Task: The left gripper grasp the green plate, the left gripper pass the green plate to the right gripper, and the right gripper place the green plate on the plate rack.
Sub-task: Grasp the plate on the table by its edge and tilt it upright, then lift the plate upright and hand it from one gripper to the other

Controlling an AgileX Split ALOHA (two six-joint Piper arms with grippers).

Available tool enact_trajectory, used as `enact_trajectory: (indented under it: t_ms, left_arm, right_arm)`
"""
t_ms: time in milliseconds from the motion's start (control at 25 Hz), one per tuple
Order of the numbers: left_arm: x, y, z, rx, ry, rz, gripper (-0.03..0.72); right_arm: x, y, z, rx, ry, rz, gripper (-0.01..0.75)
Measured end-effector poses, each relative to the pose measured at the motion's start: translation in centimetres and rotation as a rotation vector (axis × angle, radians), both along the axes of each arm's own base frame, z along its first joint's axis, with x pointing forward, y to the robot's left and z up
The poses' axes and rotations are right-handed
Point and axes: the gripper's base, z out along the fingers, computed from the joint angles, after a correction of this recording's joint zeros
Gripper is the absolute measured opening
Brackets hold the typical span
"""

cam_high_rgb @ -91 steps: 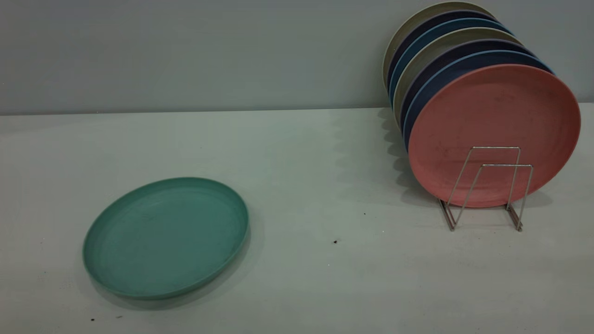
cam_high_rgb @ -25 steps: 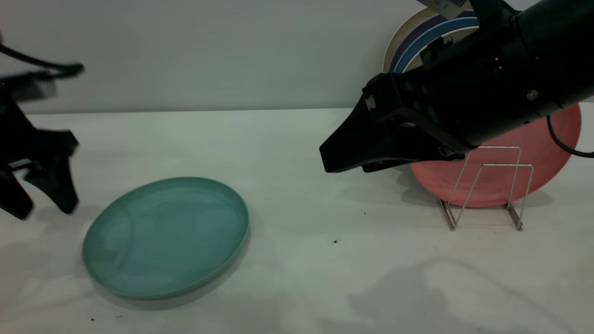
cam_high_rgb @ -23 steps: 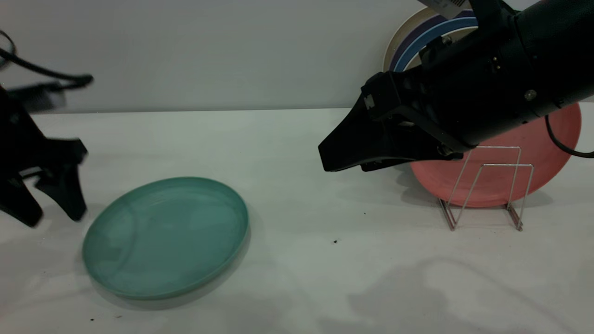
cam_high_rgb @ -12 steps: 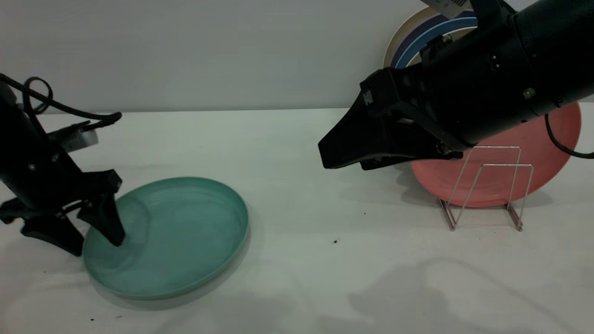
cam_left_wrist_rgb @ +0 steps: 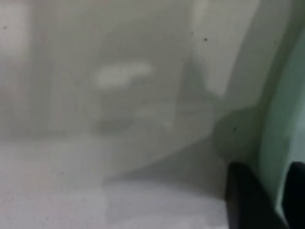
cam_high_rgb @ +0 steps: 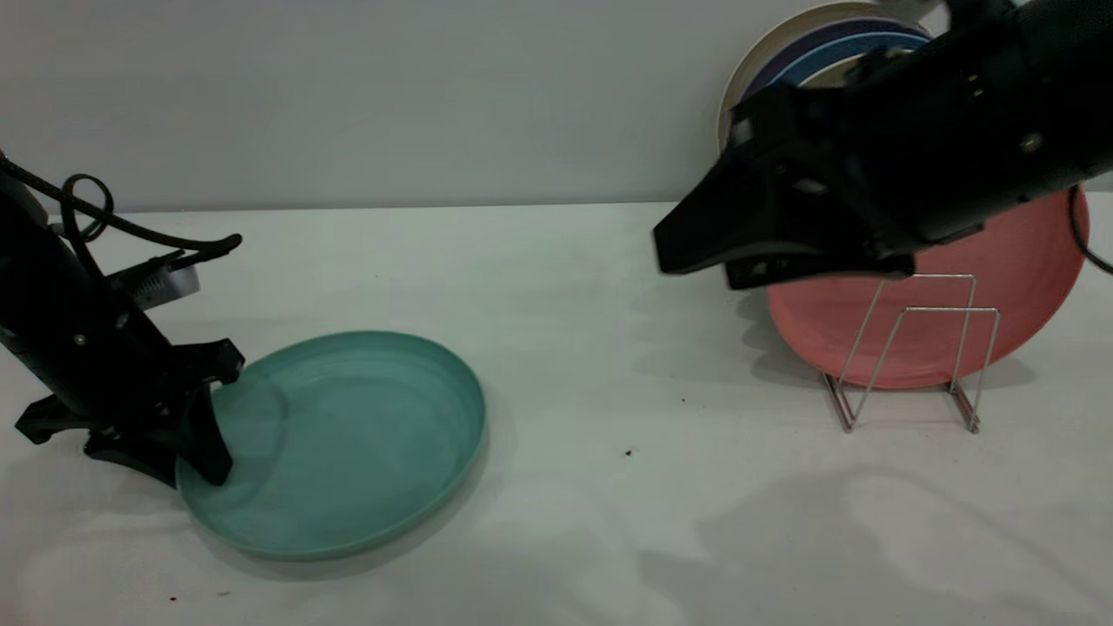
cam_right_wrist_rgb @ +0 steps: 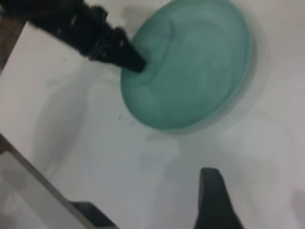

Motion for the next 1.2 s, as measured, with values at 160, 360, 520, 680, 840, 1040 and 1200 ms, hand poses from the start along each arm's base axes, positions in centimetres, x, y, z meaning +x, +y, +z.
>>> enact_trajectory:
  t_ms: [160,360,520,680,840,1040,1200]
  left_arm:
    - [0.1,0.0,0.0,-0.005,-0.008,0.015,0.047]
    - [0.2,-0.2,1.2,-0.021,-0.029,-0.03,0.036]
    - [0.4,-0.4,4.3,-0.041,-0.113,-0.151,0.02]
    - [0.5,-1.0,7.3,-0.092,-0.209,-0.254,0.019]
    - [0.2,-1.8,8.7,-0.176,-0.262,-0.36,0.018]
    - [0.0,-2.6,9.2,-0.274,-0.291,-0.41,0.018]
    - [0.2,-3.0,9.6,-0.337,-0.313,-0.38,0.018]
  right_arm:
    - [0.7,-1.1,-0.8,0.034,0.049,-0.013,0.484]
    - [1.5,-1.2,-2.3,0.063,0.115,0.0,0.484]
    - [3.2,-0.3,-2.6,0.107,0.128,0.043,0.484]
    - [5.9,1.0,-3.1,0.161,0.149,0.086,0.484]
    - [8.2,2.2,-4.2,0.186,0.195,0.156,0.484]
    - [10.0,2.8,-4.9,0.142,0.222,0.207,0.484]
    - [10.0,2.9,-4.7,0.145,0.23,0.227,0.484]
